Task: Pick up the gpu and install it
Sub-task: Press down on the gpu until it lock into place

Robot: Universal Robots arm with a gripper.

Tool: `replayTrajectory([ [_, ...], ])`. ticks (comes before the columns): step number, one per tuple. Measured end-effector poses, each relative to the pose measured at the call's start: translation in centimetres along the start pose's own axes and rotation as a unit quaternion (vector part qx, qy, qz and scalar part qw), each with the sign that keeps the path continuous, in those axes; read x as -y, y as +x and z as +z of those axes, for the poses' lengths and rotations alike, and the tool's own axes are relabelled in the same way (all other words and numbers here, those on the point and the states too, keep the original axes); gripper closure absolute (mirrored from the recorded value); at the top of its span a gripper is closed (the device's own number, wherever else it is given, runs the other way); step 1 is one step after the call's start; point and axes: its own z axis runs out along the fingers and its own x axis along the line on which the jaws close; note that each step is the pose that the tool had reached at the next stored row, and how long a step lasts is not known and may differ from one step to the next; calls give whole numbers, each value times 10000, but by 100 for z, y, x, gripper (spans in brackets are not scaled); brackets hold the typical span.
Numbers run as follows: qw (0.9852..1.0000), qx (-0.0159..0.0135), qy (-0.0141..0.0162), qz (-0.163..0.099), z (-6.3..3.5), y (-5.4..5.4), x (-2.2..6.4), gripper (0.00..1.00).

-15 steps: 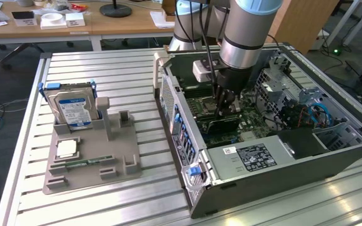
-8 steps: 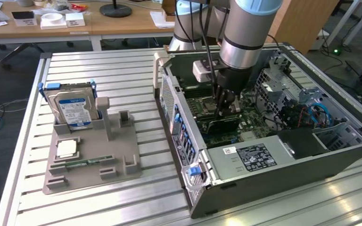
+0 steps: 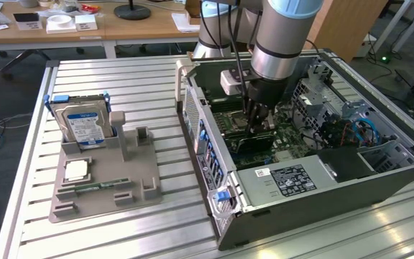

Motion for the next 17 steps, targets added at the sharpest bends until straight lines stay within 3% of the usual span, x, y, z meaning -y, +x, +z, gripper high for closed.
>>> replayTrajectory([
  [17, 10000, -1, 0, 0, 12, 0, -1, 89],
])
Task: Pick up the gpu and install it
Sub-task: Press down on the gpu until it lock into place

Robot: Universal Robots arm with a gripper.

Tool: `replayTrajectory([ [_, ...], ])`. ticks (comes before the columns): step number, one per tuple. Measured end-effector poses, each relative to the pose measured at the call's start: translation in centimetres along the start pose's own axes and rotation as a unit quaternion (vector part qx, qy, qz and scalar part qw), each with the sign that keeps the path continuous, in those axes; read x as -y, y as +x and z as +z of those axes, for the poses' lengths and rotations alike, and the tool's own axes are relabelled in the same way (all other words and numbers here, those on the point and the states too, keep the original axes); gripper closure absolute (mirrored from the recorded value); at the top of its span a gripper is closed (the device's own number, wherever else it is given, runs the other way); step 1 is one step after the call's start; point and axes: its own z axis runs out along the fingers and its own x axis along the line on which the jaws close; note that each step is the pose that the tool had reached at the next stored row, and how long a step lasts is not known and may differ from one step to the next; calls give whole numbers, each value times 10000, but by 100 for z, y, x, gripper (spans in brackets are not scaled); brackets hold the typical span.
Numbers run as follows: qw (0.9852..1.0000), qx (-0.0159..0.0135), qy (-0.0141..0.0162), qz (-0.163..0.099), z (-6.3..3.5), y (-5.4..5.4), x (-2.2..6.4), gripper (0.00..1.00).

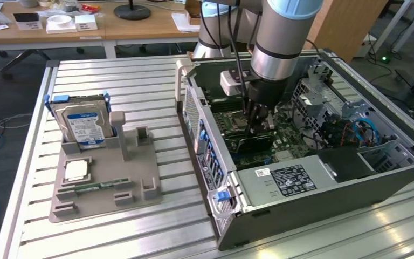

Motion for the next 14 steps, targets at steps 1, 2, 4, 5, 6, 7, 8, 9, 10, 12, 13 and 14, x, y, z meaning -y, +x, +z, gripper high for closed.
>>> replayTrajectory([
  [1, 10000, 0, 0, 0, 0, 0, 0, 89],
  [2, 10000, 0, 0, 0, 0, 0, 0, 89],
  [4, 10000, 0, 0, 0, 0, 0, 0, 89],
  [5, 10000, 0, -1, 0, 1, 0, 0, 89],
  [6, 10000, 0, 0, 0, 3, 0, 0, 89],
  [7, 10000, -1, -1, 0, 4, 0, 0, 89],
  [8, 10000, -1, -1, 0, 4, 0, 0, 89],
  [9, 10000, -1, 0, 0, 4, 0, -1, 89],
  [10, 10000, -1, 0, 0, 5, 0, -1, 89],
  [12, 10000, 0, 0, 0, 5, 0, 0, 89],
  [13, 10000, 0, 0, 0, 6, 0, -1, 89],
  [14, 10000, -1, 0, 0, 7, 0, -1, 89],
])
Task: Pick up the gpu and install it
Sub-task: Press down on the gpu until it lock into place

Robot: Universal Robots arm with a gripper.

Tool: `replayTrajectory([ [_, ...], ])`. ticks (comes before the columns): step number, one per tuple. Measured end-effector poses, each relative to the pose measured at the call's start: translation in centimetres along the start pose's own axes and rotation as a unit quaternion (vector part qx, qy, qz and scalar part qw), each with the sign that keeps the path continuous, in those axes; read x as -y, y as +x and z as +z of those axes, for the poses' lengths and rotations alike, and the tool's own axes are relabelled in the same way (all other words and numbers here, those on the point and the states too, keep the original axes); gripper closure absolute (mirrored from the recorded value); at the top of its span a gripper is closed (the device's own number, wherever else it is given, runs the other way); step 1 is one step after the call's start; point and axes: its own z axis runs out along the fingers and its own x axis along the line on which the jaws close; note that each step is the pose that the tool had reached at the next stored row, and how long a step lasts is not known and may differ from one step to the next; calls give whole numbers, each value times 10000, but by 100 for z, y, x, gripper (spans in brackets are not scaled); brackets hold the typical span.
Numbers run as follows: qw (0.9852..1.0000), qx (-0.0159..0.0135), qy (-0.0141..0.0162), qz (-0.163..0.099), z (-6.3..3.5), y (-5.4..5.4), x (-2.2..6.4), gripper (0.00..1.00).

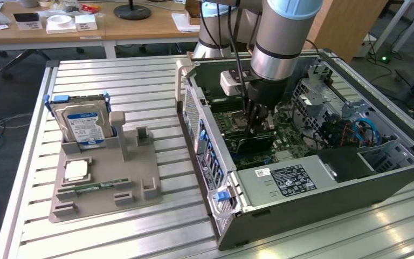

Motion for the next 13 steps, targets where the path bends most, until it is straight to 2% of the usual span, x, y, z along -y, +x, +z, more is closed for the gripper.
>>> replayTrajectory([
  [13, 10000, 0, 0, -1, 7, 0, -13, 89],
])
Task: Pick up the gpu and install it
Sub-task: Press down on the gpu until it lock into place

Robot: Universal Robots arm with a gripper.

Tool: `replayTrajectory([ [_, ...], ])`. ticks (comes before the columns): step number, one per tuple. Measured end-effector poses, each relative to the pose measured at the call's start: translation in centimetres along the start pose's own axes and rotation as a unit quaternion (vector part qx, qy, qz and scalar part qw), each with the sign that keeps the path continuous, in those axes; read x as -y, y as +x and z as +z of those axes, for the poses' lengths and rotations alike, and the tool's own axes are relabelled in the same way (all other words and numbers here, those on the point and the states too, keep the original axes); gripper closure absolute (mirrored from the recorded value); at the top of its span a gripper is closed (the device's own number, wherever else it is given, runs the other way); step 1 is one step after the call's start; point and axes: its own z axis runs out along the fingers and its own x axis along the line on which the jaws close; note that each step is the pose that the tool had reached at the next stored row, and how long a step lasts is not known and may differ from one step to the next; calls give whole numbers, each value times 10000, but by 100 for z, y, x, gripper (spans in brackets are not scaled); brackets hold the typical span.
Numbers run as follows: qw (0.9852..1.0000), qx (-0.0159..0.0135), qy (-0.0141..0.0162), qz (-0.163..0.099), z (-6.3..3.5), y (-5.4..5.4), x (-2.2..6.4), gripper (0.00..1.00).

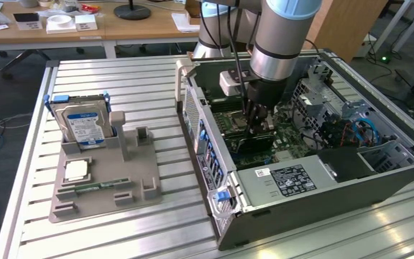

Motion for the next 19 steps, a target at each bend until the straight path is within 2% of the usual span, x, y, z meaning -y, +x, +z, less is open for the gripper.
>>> replayTrajectory([
  [19, 10000, 0, 0, 1, 14, 0, -2, 89],
])
